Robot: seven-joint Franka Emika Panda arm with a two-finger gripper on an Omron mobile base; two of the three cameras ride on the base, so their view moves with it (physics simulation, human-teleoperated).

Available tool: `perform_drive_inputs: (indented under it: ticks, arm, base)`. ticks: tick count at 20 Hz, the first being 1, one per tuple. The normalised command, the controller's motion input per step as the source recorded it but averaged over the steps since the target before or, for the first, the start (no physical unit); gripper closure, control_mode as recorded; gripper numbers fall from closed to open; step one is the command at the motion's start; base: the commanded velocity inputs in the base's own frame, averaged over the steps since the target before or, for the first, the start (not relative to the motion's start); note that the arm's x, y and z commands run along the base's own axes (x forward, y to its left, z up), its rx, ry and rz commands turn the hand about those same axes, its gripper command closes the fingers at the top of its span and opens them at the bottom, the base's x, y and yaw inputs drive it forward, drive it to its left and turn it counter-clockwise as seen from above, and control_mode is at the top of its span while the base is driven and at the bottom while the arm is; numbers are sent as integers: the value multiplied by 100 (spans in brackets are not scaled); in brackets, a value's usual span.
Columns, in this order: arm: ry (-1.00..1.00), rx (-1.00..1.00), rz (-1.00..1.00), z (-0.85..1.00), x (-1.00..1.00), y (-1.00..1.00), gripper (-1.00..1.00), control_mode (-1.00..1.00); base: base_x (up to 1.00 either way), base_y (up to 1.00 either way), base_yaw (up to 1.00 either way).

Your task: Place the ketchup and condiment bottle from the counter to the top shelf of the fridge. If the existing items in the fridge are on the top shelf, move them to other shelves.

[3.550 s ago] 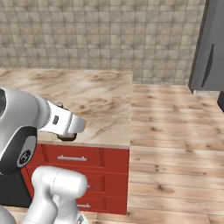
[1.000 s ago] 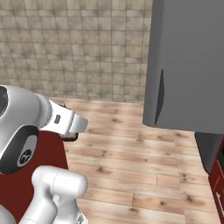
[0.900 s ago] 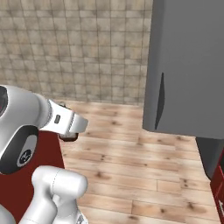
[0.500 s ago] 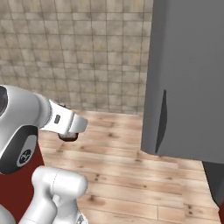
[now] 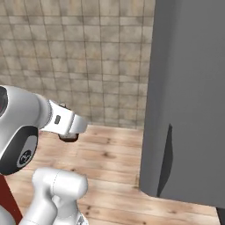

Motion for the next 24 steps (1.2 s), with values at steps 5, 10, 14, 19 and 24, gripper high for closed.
perform_drive_inputs:
  ticks: [5,10,14,19,24]
  arm:
    - [0,0,0,0,0,0,100,100]
    - [0,0,0,0,0,0,100,100]
    - [0,0,0,0,0,0,100,100]
    - [0,0,0,0,0,0,100,100]
    - [0,0,0,0,0,0,100,100]
  base:
    - [100,23,0]
    - [100,21,0]
    - [100,23,0]
    - [100,17,0]
    - [100,18,-20]
